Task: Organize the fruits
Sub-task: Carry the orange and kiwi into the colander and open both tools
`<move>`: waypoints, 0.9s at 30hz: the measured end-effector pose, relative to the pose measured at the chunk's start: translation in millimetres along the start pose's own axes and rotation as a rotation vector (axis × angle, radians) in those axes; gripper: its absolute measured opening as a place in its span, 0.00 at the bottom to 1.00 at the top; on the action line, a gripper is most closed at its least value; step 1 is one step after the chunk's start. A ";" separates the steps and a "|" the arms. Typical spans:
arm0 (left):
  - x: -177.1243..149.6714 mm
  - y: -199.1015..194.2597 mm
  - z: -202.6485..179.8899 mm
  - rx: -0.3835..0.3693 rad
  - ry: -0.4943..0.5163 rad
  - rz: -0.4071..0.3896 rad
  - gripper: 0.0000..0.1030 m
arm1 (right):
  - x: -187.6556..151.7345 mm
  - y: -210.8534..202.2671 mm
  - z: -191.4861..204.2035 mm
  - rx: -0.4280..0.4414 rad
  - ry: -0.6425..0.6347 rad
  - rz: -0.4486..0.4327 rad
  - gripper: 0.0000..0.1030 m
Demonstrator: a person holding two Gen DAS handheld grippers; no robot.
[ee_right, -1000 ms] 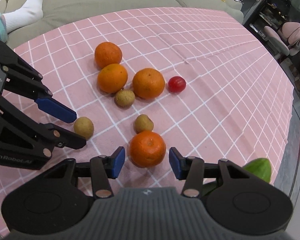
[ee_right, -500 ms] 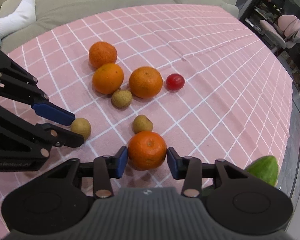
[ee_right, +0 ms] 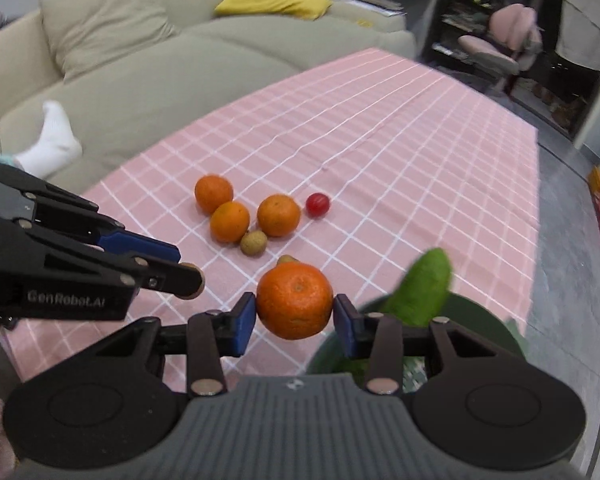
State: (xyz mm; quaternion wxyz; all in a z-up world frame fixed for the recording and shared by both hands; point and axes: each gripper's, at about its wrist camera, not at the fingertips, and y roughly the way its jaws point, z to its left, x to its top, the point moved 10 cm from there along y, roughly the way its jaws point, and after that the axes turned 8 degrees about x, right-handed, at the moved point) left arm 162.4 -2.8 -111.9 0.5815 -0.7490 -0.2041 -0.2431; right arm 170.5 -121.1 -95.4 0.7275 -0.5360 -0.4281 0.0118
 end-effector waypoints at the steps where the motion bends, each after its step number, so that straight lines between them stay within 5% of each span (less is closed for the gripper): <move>1: 1.6 -4.6 -5.6 -0.012 -0.001 -0.007 0.24 | -2.2 -8.2 -1.8 -0.006 0.009 -0.010 0.38; 12: 14.3 -14.7 -107.4 -0.122 0.147 -0.026 0.25 | -52.5 -67.6 -58.2 -0.126 0.089 -0.013 0.38; 19: 11.6 25.7 -160.3 -0.144 0.251 0.063 0.24 | -81.2 -66.5 -95.4 -0.177 0.084 0.050 0.38; 27: -1.0 73.7 -175.7 -0.119 0.308 0.195 0.24 | -97.9 -34.9 -114.9 -0.171 0.010 0.144 0.38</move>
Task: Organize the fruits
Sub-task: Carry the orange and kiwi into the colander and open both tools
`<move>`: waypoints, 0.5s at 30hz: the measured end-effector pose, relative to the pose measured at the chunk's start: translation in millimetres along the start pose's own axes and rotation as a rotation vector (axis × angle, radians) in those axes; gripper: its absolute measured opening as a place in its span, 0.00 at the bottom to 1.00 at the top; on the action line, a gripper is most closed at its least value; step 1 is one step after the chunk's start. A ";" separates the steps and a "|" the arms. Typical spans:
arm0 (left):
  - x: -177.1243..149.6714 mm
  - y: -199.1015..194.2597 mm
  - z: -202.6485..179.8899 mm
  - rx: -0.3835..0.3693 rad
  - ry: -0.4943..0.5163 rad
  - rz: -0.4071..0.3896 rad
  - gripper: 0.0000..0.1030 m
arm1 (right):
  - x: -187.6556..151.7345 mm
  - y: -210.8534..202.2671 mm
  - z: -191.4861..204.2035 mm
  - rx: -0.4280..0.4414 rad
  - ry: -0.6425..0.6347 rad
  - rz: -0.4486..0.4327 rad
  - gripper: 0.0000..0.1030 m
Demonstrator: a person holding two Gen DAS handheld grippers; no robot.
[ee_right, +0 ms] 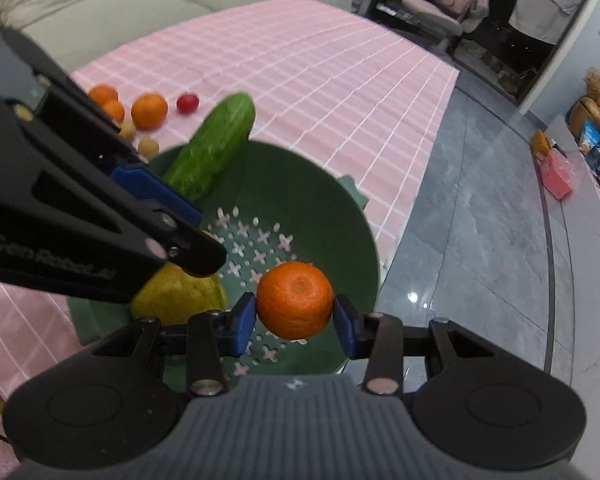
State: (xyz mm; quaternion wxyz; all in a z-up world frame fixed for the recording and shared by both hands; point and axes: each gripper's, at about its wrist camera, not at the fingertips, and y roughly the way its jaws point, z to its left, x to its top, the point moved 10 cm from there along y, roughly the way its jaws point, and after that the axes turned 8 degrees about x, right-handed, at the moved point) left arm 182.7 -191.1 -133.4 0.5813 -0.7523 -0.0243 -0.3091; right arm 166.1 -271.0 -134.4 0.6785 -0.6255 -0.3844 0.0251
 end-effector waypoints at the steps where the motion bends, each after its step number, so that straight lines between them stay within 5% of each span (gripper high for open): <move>1: -0.1 4.8 1.1 0.005 0.009 0.009 0.24 | -0.7 4.0 -0.7 0.003 -0.004 0.007 0.38; 15: 3.9 28.2 6.0 0.037 0.054 0.051 0.27 | -8.5 33.3 -4.9 0.030 -0.031 0.071 0.38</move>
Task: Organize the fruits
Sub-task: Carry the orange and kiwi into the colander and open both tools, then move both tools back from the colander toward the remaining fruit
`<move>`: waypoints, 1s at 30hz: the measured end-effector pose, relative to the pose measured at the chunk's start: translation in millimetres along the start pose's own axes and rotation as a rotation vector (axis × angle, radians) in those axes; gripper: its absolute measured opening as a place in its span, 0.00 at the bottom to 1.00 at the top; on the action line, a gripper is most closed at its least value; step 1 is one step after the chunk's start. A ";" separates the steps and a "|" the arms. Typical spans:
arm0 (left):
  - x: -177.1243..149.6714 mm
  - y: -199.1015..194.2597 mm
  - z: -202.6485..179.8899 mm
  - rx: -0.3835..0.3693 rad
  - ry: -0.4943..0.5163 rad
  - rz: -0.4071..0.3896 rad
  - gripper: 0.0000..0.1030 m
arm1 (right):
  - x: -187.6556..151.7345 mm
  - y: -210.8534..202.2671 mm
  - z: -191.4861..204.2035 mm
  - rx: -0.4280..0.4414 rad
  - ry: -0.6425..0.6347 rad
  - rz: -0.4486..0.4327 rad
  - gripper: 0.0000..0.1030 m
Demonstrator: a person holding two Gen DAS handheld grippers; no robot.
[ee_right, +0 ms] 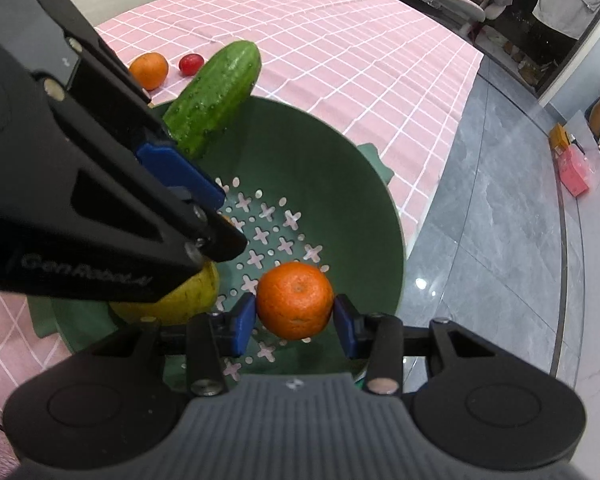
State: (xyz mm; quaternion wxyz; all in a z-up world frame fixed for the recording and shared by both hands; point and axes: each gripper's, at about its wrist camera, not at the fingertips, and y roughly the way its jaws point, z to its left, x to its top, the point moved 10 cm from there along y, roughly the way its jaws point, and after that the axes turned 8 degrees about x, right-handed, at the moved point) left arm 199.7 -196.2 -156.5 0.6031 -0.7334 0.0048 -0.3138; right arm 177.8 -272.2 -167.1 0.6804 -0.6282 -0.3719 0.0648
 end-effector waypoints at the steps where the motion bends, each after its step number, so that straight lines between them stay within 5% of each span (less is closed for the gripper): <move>1: -1.6 1.4 0.8 -0.003 -0.008 0.007 0.27 | -0.2 0.3 0.1 -0.002 -0.002 0.003 0.38; 9: -9.1 -0.2 3.0 0.016 -0.009 0.010 0.28 | 3.3 -4.6 3.7 -0.002 -0.008 0.001 0.41; 18: -4.8 -39.4 10.6 0.030 -0.048 -0.083 0.53 | 12.4 -33.3 8.2 -0.061 -0.016 -0.050 0.57; 24: -7.5 -71.2 24.8 0.083 -0.084 -0.156 0.55 | 20.8 -62.3 10.8 -0.103 0.065 -0.131 0.69; 30: -21.5 -98.5 53.6 0.135 -0.151 -0.209 0.57 | 36.6 -79.6 30.5 -0.075 0.181 -0.221 0.70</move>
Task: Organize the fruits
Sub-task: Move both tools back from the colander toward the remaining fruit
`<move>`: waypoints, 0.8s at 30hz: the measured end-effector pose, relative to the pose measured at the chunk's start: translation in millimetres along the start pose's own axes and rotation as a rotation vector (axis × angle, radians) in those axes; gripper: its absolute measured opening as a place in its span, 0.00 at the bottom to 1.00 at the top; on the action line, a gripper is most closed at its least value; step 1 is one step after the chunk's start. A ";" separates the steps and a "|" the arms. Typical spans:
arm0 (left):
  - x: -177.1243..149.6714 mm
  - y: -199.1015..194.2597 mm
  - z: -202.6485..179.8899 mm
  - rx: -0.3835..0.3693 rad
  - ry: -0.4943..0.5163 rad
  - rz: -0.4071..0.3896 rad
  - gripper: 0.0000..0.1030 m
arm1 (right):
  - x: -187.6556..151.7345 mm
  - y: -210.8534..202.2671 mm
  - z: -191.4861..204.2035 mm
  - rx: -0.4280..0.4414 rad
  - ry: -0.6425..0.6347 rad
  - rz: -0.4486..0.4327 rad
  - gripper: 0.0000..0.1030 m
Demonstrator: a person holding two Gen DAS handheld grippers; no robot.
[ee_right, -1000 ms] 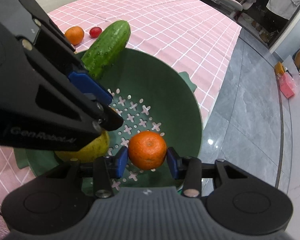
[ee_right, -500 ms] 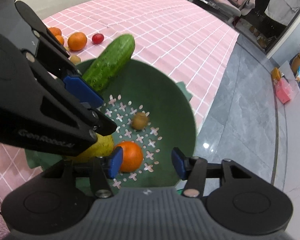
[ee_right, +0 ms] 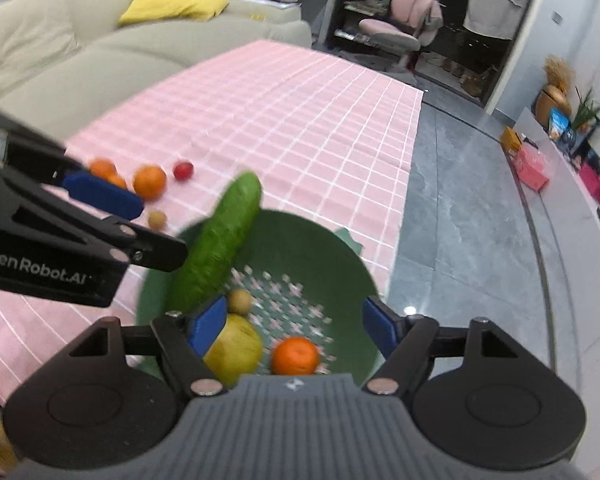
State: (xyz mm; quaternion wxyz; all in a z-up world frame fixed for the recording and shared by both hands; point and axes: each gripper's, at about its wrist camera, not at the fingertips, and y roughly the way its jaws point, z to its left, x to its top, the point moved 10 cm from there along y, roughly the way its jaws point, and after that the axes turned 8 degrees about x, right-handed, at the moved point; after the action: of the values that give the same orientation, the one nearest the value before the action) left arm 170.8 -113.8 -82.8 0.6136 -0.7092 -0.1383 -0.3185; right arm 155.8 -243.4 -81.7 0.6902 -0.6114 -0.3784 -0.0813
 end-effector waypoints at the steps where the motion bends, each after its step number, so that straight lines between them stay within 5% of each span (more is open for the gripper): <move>1: -0.8 -2.9 8.5 0.009 -0.017 -0.005 0.57 | 1.6 -1.3 4.8 0.003 0.013 -0.011 0.70; 10: -11.8 -12.3 90.2 0.086 -0.183 -0.018 0.57 | 29.9 14.6 52.5 0.079 0.055 -0.059 0.70; 24: -42.2 10.1 187.5 0.128 -0.380 0.000 0.57 | 65.6 82.8 114.5 0.157 -0.013 -0.009 0.65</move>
State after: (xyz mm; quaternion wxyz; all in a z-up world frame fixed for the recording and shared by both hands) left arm 197.6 72.0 -125.2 0.6203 -0.7160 -0.2718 -0.1694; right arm 201.0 -96.9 -109.5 0.7333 -0.5540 -0.3909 -0.0507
